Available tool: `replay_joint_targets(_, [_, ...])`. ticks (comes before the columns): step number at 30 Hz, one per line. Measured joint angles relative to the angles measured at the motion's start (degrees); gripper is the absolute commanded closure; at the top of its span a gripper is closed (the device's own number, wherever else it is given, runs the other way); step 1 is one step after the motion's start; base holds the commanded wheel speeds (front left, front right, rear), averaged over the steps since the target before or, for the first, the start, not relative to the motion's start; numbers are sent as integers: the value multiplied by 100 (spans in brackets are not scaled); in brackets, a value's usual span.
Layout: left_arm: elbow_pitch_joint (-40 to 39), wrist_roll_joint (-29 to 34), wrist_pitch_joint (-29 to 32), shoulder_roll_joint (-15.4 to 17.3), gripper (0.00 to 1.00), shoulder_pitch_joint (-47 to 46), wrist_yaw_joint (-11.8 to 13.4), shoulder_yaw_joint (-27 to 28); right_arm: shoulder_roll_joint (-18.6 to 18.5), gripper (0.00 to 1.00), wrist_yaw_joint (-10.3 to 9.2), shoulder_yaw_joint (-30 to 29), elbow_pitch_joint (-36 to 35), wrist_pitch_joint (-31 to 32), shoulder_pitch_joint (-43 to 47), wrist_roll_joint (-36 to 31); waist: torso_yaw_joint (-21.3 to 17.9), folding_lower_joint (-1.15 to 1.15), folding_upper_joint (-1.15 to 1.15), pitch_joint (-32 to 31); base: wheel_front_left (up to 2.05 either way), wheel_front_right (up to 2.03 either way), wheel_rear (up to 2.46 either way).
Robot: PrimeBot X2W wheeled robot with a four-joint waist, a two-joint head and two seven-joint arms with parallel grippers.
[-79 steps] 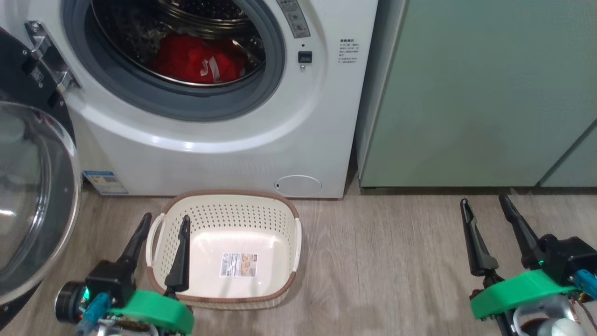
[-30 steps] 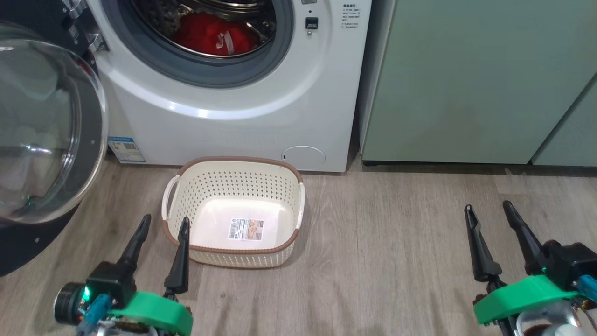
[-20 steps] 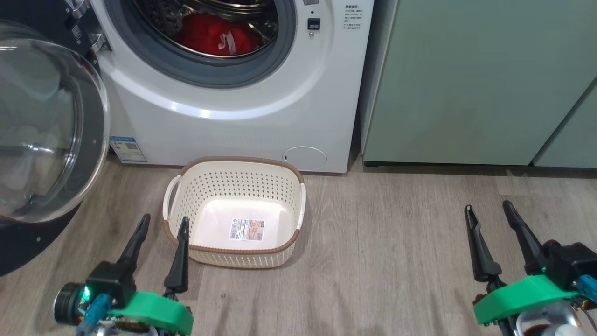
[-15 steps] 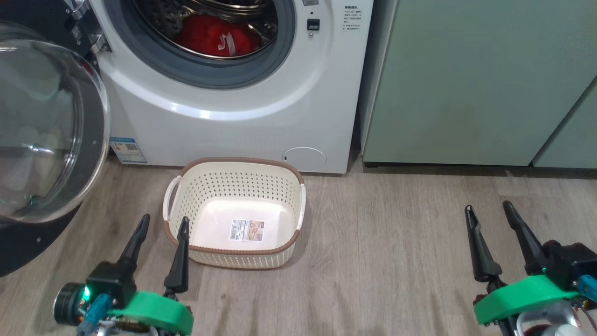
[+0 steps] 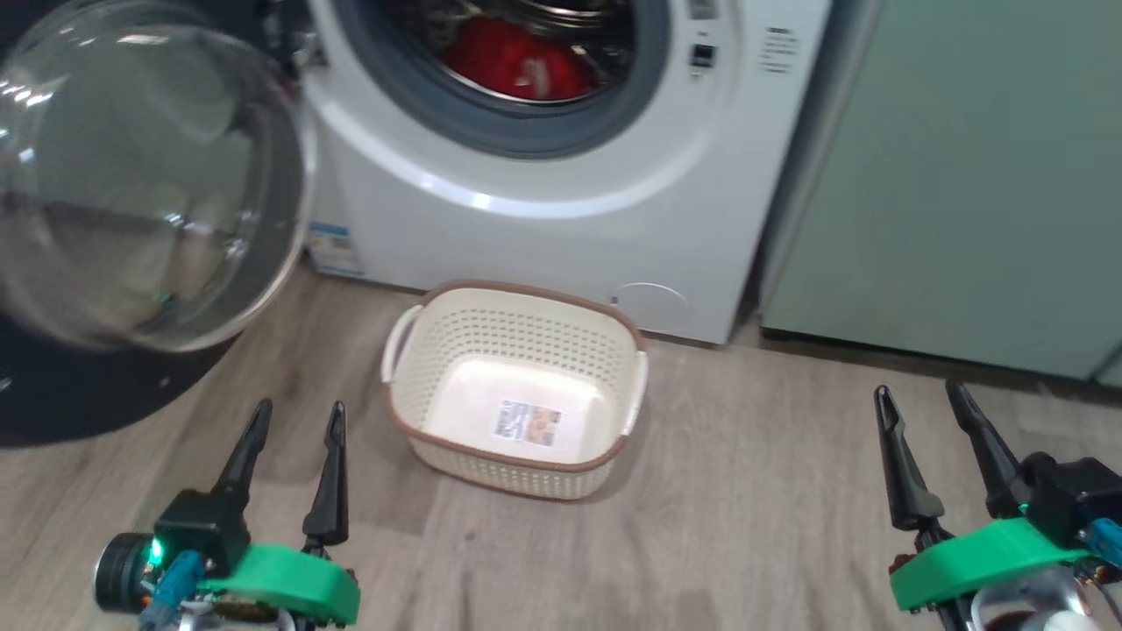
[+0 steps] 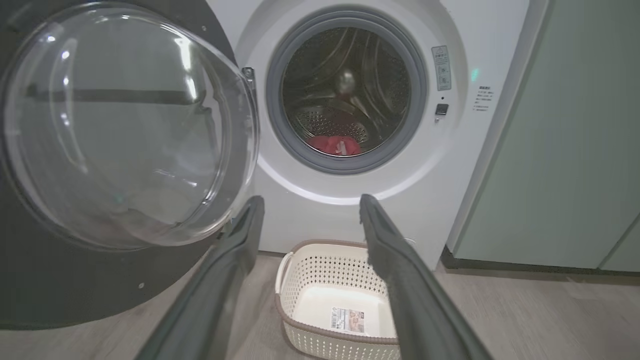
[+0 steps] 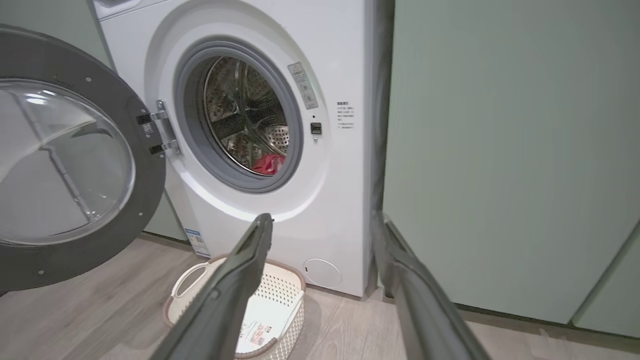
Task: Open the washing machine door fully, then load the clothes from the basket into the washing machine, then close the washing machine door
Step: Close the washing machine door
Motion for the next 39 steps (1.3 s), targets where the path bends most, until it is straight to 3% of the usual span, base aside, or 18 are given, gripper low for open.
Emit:
replay_joint_targets(13, [-103,-59,9,31,0,28,113,78,14,0,0,192,55,-53,98,166,1430,0,0,-119,0,0,0])
replay_joint_targets(20, [-196,-99,53,68,0,137,189,154,15,0,0,342,138,-104,92,209,1983,0,0,-156,0,0,0])
replay_joint_targets(38, [-350,-157,23,74,0,239,303,256,15,0,0,538,327,-104,-146,205,2131,0,0,4,0,0,0])
replay_joint_targets(39, [-350,-157,18,74,5,239,303,256,15,0,0,538,328,-104,-146,205,2130,0,0,3,0,0,0])
